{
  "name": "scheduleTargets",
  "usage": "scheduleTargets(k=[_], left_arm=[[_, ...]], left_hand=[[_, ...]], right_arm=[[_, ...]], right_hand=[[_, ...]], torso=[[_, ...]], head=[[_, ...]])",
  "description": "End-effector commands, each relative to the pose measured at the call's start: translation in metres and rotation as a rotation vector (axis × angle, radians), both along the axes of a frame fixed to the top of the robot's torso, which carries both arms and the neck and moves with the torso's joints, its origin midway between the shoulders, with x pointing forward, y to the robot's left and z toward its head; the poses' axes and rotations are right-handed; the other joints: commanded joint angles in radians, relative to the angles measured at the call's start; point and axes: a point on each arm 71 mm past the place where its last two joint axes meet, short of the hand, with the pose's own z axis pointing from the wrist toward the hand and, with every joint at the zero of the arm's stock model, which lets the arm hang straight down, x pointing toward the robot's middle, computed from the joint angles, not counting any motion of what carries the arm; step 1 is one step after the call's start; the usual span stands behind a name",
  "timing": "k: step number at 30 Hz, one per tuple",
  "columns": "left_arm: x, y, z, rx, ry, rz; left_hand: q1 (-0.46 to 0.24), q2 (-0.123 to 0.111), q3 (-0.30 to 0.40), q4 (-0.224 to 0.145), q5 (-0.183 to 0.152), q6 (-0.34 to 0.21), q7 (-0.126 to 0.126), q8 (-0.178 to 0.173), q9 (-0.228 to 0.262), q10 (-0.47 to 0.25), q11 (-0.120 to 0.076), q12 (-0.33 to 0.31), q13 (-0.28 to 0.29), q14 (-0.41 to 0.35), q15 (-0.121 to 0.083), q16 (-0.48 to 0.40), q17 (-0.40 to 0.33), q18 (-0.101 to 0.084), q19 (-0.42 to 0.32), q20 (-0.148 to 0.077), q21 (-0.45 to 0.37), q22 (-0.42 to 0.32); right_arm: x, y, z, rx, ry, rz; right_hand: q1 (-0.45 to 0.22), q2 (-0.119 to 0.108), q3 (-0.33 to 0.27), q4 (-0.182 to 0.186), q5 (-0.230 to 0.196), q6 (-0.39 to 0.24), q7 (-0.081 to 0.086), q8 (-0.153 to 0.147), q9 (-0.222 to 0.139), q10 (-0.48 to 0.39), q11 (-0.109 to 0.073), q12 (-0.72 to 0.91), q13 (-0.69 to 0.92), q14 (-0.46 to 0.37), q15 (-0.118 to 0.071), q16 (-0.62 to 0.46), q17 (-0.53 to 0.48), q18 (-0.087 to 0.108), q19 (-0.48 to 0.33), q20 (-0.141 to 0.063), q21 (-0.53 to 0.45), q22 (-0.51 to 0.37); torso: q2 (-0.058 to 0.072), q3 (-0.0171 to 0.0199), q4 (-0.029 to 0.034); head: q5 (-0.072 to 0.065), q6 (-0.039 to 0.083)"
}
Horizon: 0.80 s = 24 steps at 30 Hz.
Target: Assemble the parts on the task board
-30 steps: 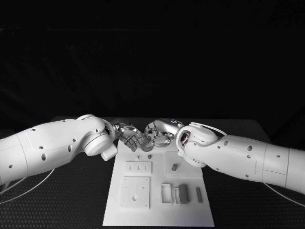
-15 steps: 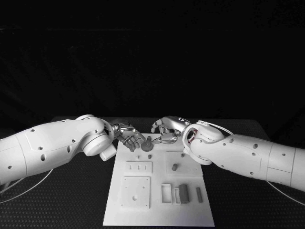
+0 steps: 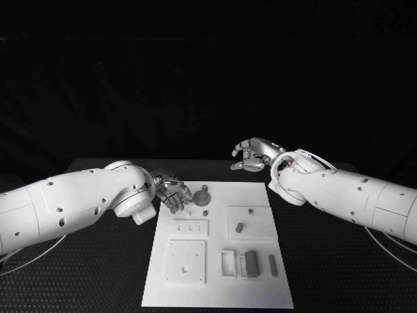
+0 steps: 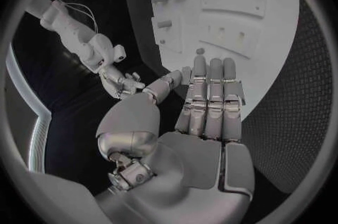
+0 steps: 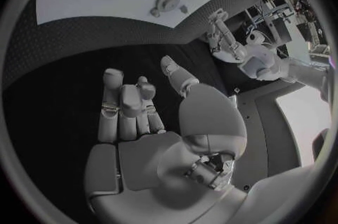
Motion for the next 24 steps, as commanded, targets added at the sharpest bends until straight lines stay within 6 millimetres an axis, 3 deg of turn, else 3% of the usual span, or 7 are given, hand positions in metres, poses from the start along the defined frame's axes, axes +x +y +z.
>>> scheduleTargets(k=[1,6,8,12,22,23,24], left_arm=[[-0.002,0.000,-0.004,0.096,-0.011,-0.011],[-0.007,-0.003,-0.011,0.134,0.009,-0.023],[-0.009,-0.004,-0.014,0.145,0.018,-0.032],[-0.011,-0.006,-0.021,0.160,0.042,-0.039],[-0.012,-0.007,-0.027,0.186,0.048,-0.018],[-0.012,-0.007,-0.029,0.188,0.048,-0.019],[-0.012,-0.008,-0.030,0.193,0.046,-0.022]], left_hand=[[-0.013,0.005,0.003,-0.011,0.004,0.053,-0.046,0.005,0.013,0.012,-0.003,0.018,0.014,0.014,-0.002,0.010,0.015,0.005,0.013,-0.003,0.008,0.011],[-0.013,0.014,0.001,-0.024,-0.003,0.042,-0.046,0.004,0.050,0.014,-0.023,0.109,0.108,0.034,-0.023,0.086,0.069,0.009,0.046,-0.023,0.050,0.069],[-0.021,0.013,0.003,-0.021,-0.004,0.040,-0.049,0.003,0.090,-0.043,-0.034,0.224,0.238,0.015,-0.035,0.174,0.105,0.007,0.042,-0.035,0.090,0.144],[-0.013,0.016,0.006,-0.028,0.002,0.041,-0.061,-0.007,0.128,-0.056,-0.062,0.417,0.413,0.055,-0.083,0.375,0.182,0.019,0.097,-0.078,0.209,0.287],[-0.013,0.016,0.007,-0.027,0.002,0.041,-0.063,-0.008,0.129,-0.056,-0.061,0.421,0.417,0.054,-0.083,0.378,0.182,0.019,0.097,-0.079,0.210,0.290],[0.027,0.011,-0.007,-0.014,0.050,0.056,-0.099,-0.001,0.136,0.092,-0.078,0.584,0.516,0.231,-0.155,0.544,0.255,0.063,0.286,-0.133,0.347,0.364],[0.025,0.010,-0.007,-0.015,0.055,0.058,-0.100,-0.001,0.138,0.090,-0.080,0.608,0.536,0.238,-0.164,0.564,0.265,0.065,0.295,-0.137,0.362,0.378]], right_arm=[[0.005,-0.010,0.004,0.071,0.004,-0.031],[0.011,-0.021,0.008,0.089,0.007,-0.065],[0.012,-0.024,0.010,0.103,0.014,-0.074],[0.013,-0.026,0.012,0.113,0.017,-0.083],[0.013,-0.026,0.012,0.113,0.025,-0.078],[0.013,-0.025,0.012,0.112,0.026,-0.076],[0.012,-0.024,0.012,0.113,0.027,-0.074]], right_hand=[[-0.003,0.006,0.003,0.000,0.001,0.041,0.034,-0.006,-0.002,-0.045,0.033,-0.006,-0.002,-0.005,0.000,-0.004,-0.002,0.035,-0.004,0.001,-0.005,-0.001],[-0.003,0.007,0.003,-0.001,0.001,0.040,0.034,-0.007,-0.002,-0.046,0.033,-0.006,-0.002,-0.006,0.000,-0.004,-0.002,0.035,-0.005,0.002,-0.006,0.000],[-0.003,0.008,0.003,-0.001,0.001,0.040,0.035,-0.008,-0.003,-0.046,0.033,-0.006,-0.002,-0.006,0.001,-0.005,-0.002,0.035,-0.005,0.002,-0.006,0.000],[-0.003,0.009,0.003,-0.001,0.001,0.039,0.035,-0.008,-0.003,-0.046,0.033,-0.005,-0.002,-0.006,0.001,-0.005,-0.002,0.035,-0.006,0.002,-0.006,0.000],[-0.002,0.012,0.004,-0.003,0.001,0.039,0.035,-0.010,-0.004,-0.046,0.034,-0.004,-0.002,-0.006,0.001,-0.005,-0.002,0.035,-0.006,0.003,-0.007,0.000],[-0.002,0.012,0.004,-0.003,0.001,0.039,0.035,-0.010,-0.004,-0.046,0.034,-0.004,-0.002,-0.006,0.001,-0.005,-0.002,0.035,-0.006,0.003,-0.007,0.000],[-0.002,0.012,0.004,-0.004,0.001,0.039,0.035,-0.010,-0.004,-0.046,0.034,-0.004,-0.002,-0.006,0.001,-0.005,-0.002,0.035,-0.006,0.003,-0.007,0.001]], torso=[[0.001,0.0001,0.0000],[0.000,0.0006,0.0001],[-0.001,0.0005,-0.0003],[0.000,-0.0004,-0.0009],[0.000,0.0002,-0.0017],[0.000,0.0000,-0.0011],[0.000,-0.0001,-0.0006]], head=[[0.001,-0.009],[0.001,-0.019],[0.002,-0.022],[0.001,-0.029],[-0.002,-0.038],[-0.003,-0.040],[-0.004,-0.041]])
